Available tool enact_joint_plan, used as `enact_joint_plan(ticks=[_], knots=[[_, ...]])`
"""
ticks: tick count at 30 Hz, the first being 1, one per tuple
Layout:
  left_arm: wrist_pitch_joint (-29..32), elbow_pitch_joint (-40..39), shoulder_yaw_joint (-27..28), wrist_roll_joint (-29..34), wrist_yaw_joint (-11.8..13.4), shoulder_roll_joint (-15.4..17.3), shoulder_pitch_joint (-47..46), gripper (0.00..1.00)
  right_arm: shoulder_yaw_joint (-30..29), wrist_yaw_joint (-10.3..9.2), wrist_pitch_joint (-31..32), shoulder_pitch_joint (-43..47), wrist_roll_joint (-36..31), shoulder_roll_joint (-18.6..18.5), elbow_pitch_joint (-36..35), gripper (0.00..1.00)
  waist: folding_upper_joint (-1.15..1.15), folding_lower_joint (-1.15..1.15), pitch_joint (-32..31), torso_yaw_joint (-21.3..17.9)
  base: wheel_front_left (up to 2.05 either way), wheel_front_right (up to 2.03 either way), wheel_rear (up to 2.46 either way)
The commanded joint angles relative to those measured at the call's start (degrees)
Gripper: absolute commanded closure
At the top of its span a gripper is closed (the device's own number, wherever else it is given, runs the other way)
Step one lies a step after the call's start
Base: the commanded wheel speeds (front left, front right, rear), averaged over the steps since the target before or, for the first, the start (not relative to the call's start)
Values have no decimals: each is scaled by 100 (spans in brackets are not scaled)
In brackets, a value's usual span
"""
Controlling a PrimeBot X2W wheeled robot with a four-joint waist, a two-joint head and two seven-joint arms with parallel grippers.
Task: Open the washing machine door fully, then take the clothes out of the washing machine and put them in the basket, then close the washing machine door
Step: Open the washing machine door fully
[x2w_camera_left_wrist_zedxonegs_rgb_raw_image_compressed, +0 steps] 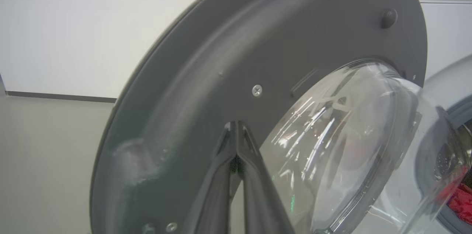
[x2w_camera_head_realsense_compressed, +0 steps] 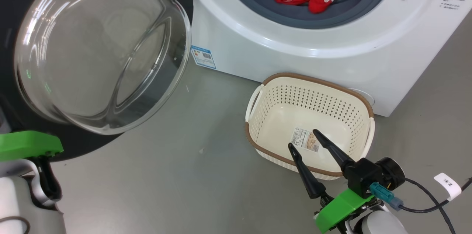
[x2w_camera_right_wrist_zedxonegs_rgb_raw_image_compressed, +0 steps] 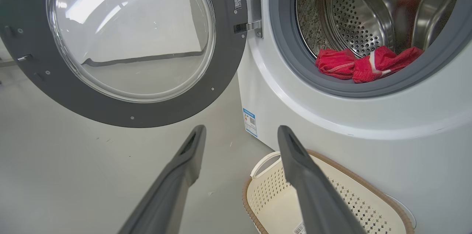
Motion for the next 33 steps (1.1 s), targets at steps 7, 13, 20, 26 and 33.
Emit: enact_joint_plan(ticks=[7,13,20,26,33], knots=[[-32,-1371,-5,97,-275,38,486,0,41,36,-168,-164,140,42,-10,0,0,0,-147,-177,0,0,0],[-33,-2142,-629,-49,-513,1,799,0,-232,36,-229,-210,159,42,61,0,0,0,-258,-370,0,0,0],[-33,-2617,-1553,-610,-619,-3,1185,0,-764,36,-250,-261,106,42,28,0,0,0,-364,-648,0,0,0],[-31,-2594,-1971,-745,-689,-4,1440,0,-1218,36,-252,-281,-23,42,-184,0,0,0,-396,-991,0,0,0],[-16,-2442,-2104,-971,-798,7,1679,0,-1621,36,-253,-255,-170,42,-454,0,0,0,-381,-1505,0,0,0]])
